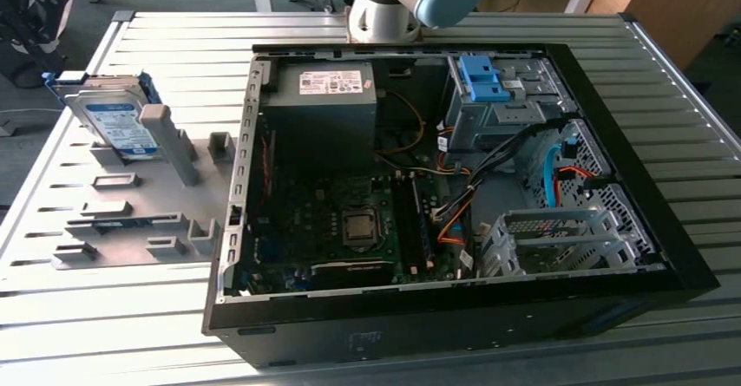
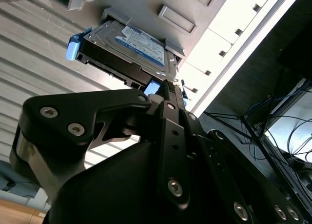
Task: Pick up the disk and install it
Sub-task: 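Pick up the disk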
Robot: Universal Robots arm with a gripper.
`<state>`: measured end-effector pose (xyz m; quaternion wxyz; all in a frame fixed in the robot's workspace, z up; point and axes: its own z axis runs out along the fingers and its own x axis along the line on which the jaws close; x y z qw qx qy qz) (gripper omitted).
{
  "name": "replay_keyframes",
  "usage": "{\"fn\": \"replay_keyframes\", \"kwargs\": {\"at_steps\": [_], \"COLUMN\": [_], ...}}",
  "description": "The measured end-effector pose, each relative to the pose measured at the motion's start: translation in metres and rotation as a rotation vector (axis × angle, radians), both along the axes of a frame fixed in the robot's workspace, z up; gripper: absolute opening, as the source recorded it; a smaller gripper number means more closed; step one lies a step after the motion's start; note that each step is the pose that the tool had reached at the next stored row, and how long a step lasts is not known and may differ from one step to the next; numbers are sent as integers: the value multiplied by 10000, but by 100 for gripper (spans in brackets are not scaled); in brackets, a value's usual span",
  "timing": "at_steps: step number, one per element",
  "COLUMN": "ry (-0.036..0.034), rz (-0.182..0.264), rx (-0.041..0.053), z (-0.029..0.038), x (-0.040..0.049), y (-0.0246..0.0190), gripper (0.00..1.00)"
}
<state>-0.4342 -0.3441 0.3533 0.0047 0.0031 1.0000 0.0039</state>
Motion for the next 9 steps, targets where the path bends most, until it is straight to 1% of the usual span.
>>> {"fn": "replay_keyframes", "kwargs": {"at_steps": [9], "ry": [0], "rz": [215], "rx": [0], "z": [0], "x": [0], "y": [0], "gripper": [11]}}
